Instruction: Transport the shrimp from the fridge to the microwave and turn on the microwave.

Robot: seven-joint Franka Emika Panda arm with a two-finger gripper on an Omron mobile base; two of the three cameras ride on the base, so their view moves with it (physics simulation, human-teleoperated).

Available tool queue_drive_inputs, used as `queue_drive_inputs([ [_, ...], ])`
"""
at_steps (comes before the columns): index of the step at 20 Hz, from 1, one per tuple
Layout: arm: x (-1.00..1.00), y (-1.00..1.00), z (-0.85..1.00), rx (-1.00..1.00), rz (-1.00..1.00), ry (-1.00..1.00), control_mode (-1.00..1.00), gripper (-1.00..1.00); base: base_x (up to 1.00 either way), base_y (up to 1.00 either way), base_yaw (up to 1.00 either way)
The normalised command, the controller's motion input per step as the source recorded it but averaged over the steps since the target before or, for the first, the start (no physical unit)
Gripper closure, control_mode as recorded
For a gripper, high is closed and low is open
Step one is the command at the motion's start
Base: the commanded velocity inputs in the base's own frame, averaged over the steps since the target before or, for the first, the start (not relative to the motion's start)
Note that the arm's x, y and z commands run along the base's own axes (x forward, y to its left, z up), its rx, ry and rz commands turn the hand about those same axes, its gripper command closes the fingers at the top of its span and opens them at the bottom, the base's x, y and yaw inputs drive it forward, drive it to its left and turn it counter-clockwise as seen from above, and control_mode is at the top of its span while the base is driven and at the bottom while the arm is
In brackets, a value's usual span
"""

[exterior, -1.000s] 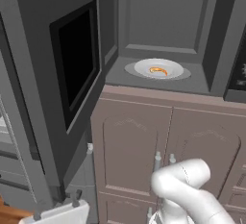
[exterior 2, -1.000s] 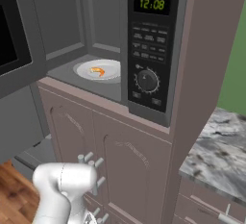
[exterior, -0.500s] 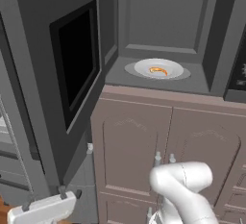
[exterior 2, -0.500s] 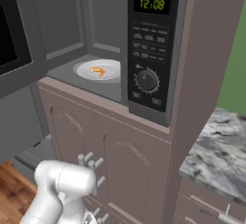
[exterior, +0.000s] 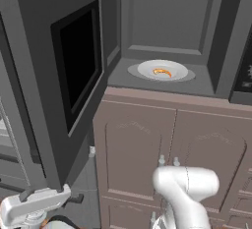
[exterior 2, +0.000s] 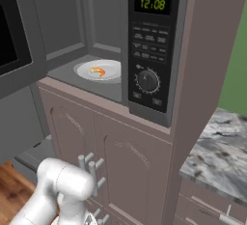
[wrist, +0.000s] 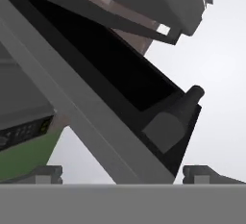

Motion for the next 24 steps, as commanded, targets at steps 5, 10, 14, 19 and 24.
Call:
queue_drive_inputs([
  [5, 0.19, 0.0, 0.11, 0.14, -0.04, -0.11, -1.0, -1.0, 0.0, 0.0, 0.0],
  [10, 0.2, 0.0, 0.13, 0.05, -0.05, -0.06, -1.0, -1.0, 0.0, 0.0, 0.0],
  [14, 0.06, 0.0, 0.32, 0.05, -0.09, -0.02, -1.0, -1.0, 0.0, 0.0, 0.0],
  [19, 0.0, 0.0, 0.45, 0.07, -0.1, 0.0, -1.0, -1.0, 0.0, 0.0, 0.0],
  [24, 0.0, -0.25, 0.36, 0.05, -0.03, -0.03, -1.0, -1.0, 0.0, 0.0, 0.0],
])
